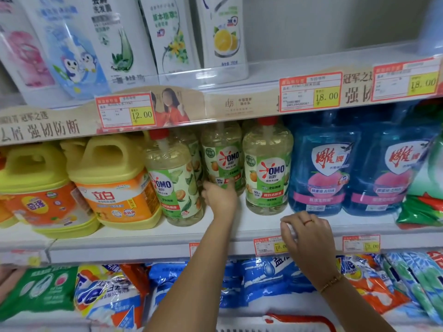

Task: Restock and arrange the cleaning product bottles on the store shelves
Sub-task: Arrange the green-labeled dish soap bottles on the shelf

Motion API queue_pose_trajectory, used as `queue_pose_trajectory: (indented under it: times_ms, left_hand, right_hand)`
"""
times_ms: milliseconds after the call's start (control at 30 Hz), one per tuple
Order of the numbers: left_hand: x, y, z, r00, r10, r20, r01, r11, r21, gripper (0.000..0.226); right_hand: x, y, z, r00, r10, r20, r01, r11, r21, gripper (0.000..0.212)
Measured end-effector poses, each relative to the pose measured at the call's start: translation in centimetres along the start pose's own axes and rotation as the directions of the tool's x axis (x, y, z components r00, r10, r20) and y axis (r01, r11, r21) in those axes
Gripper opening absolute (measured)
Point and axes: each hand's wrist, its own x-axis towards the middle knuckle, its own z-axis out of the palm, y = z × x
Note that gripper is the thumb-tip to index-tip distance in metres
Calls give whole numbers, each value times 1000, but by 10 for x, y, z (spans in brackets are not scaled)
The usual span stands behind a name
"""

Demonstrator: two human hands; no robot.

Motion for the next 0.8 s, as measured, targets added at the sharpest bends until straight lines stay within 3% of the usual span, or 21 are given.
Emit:
queue_pose_trajectory:
  times_ms: [300,533,667,800]
  left_hand:
    - [16,-6,17,1000,14,4,-14,1000,-19,60]
    - [14,5,23,980,-173,-95,159,977,-139,48]
    - [13,-3,21,974,-85,-211,38,975,-220,44]
    - [14,-6,19,982,-16,-190,-18,984,-175,44]
  right_hand:
    - [-1,3,3,999,-39,-22,39,999,-20,36]
    - [-2,3,0,999,-33,6,33,999,-15,35]
    - [-2,2,-1,1000,-14,27,14,1000,-11,35]
    - [-1,1,-1,1000,-8,11,8,1000,-8,35]
